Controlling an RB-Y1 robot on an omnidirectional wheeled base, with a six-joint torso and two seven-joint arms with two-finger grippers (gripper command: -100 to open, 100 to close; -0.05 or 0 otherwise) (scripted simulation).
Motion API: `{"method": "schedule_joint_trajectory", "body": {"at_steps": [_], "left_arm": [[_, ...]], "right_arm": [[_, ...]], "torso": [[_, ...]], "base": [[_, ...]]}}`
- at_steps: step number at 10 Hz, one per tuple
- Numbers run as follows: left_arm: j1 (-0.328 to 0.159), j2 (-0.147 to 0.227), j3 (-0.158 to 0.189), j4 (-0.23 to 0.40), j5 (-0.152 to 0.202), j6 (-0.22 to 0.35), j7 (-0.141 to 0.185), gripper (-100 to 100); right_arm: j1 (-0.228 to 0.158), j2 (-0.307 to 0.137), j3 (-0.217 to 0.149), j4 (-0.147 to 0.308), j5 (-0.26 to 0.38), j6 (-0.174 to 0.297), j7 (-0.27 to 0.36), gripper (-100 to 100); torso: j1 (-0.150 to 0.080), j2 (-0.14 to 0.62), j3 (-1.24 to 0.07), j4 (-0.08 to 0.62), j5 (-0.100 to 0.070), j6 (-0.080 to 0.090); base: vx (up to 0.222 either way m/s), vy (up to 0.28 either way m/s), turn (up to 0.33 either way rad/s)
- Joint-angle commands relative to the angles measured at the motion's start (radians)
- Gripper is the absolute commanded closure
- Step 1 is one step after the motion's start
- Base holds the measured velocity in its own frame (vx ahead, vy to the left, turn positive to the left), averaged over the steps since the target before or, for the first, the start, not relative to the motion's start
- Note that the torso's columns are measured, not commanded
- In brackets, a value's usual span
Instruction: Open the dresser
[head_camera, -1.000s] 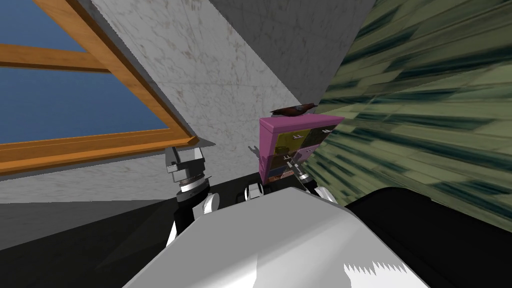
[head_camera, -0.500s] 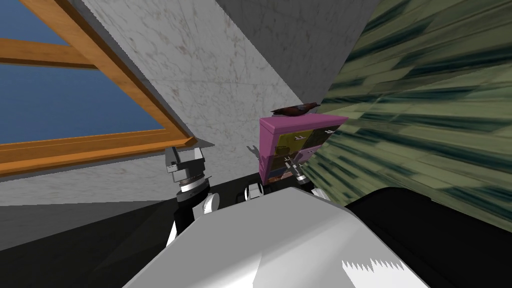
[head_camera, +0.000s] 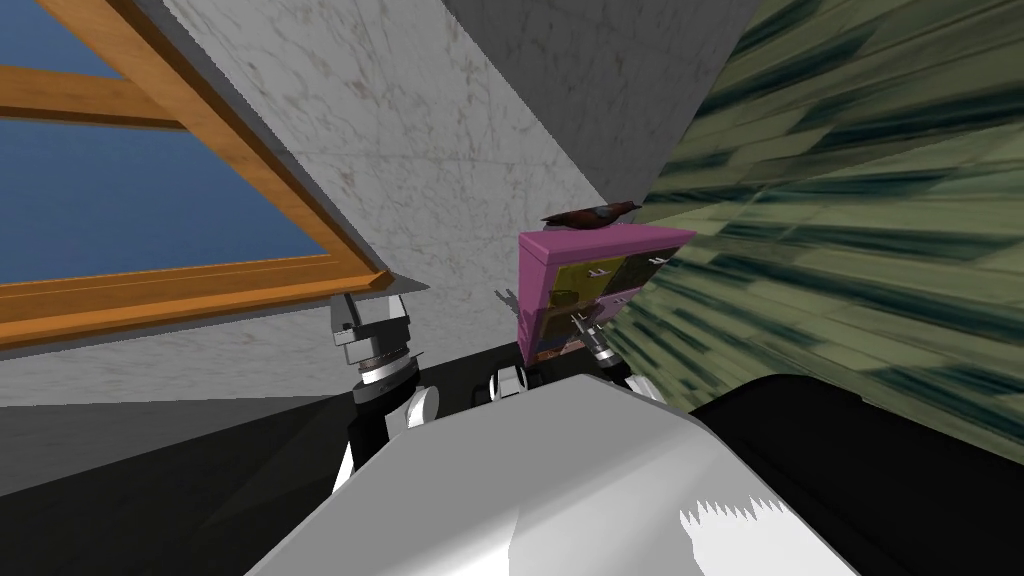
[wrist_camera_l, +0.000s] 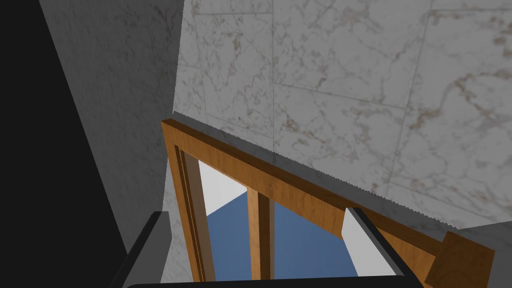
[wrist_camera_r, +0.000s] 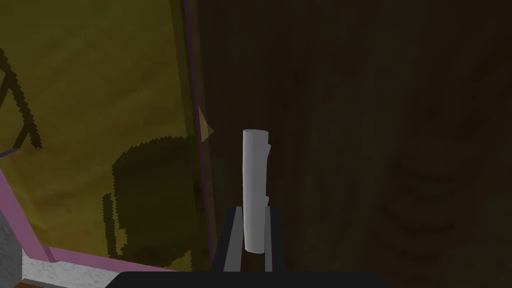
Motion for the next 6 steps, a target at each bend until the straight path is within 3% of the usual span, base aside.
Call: {"method": "schedule_joint_trajectory", "body": {"at_steps": [1,3,6], "left_arm": [[0.000,0.000,0.000,0.000,0.000,0.000,0.000,0],[0.000,0.000,0.000,0.000,0.000,0.000,0.000,0],[0.000,0.000,0.000,0.000,0.000,0.000,0.000,0]], "right_arm": [[0.010,-0.007,-0.003,-0.013,-0.005,-0.008,-0.011,100],[0.023,-0.002,0.002,-0.013,-0.001,-0.012,-0.013,100],[0.032,-0.005,0.001,-0.023,-0.006,-0.026,-0.016,100]], "torso": [[0.001,-0.004,-0.003,0.000,0.001,0.000],[0.003,-0.013,-0.009,-0.001,0.003,-0.002],[0.001,-0.006,-0.004,-0.001,0.001,-0.001]], "base": [[-0.173,0.004,-0.029],[-0.097,-0.004,-0.023],[-0.182,-0.013,-0.035]]}}
